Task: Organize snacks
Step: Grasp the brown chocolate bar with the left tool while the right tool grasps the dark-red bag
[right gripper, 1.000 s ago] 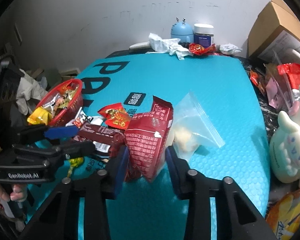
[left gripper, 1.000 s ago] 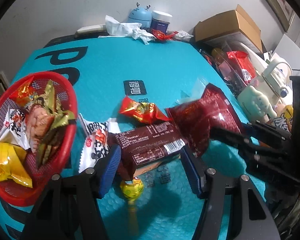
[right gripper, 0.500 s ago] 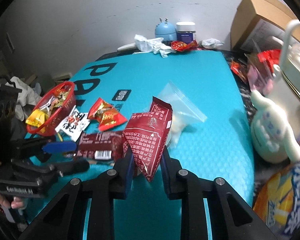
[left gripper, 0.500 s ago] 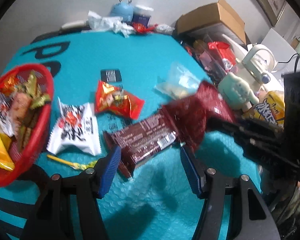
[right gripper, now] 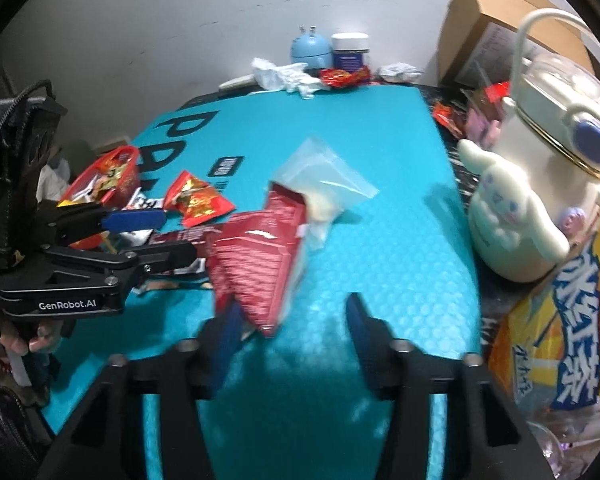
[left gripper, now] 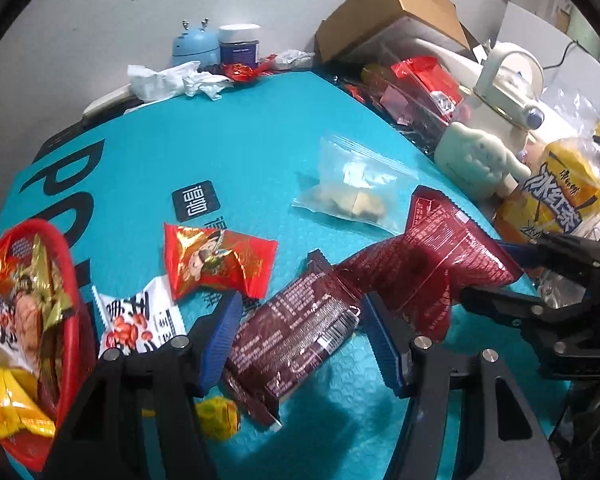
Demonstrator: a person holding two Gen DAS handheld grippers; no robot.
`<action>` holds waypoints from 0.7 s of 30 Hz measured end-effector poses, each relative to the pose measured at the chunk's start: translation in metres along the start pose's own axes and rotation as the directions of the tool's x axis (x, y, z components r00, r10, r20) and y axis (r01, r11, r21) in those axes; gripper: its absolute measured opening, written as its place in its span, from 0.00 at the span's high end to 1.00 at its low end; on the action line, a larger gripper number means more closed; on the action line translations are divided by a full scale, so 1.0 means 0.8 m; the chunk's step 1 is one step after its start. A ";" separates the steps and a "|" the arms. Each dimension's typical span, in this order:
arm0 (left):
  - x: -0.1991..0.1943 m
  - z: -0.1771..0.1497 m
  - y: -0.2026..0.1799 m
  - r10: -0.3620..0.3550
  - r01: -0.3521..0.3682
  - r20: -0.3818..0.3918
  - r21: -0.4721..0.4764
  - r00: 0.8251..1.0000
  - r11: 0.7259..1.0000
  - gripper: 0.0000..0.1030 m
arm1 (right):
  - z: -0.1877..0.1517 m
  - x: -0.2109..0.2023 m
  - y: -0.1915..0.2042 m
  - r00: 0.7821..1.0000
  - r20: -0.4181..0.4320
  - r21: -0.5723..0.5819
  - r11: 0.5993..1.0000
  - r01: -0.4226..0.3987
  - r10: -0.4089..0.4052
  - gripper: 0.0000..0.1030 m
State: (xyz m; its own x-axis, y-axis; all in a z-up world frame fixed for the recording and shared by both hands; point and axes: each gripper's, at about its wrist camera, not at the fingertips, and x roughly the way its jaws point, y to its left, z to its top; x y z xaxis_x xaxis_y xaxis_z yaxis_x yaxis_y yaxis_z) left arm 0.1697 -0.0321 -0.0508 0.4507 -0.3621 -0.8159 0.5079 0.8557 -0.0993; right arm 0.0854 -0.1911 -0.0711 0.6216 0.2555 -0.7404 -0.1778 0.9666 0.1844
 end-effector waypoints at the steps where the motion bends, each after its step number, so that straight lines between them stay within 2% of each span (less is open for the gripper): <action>1: 0.003 0.001 0.000 -0.002 0.002 -0.012 0.010 1.000 1.000 0.41 | 0.000 0.000 -0.002 1.000 -0.002 0.006 1.000 -0.003 0.003 0.44; 3: 0.012 0.002 0.000 -0.016 0.016 -0.046 0.013 0.999 1.000 0.41 | 0.000 0.000 -0.002 1.000 -0.001 0.011 1.000 -0.006 0.006 0.41; 14: 0.017 -0.013 0.002 -0.100 0.093 -0.102 -0.070 0.990 0.993 0.41 | -0.001 0.011 0.006 0.996 -0.026 -0.003 0.997 -0.083 0.083 0.41; 19: 0.011 -0.023 -0.002 -0.127 0.116 -0.104 -0.111 0.986 0.987 0.41 | 0.000 0.021 0.010 0.995 -0.026 -0.008 0.996 -0.092 0.092 0.41; 21: 0.009 -0.026 -0.005 -0.114 0.102 -0.104 -0.112 0.988 0.988 0.41 | 0.003 0.023 0.009 0.995 -0.017 -0.012 0.995 -0.095 0.095 0.41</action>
State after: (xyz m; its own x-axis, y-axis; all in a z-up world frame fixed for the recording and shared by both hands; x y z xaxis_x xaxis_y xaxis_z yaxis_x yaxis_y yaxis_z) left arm 0.1560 -0.0305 -0.0681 0.3107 -0.4169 -0.8542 0.4663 0.8500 -0.2452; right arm 0.0975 -0.1793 -0.0823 0.5893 0.3456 -0.7302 -0.2448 0.9378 0.2463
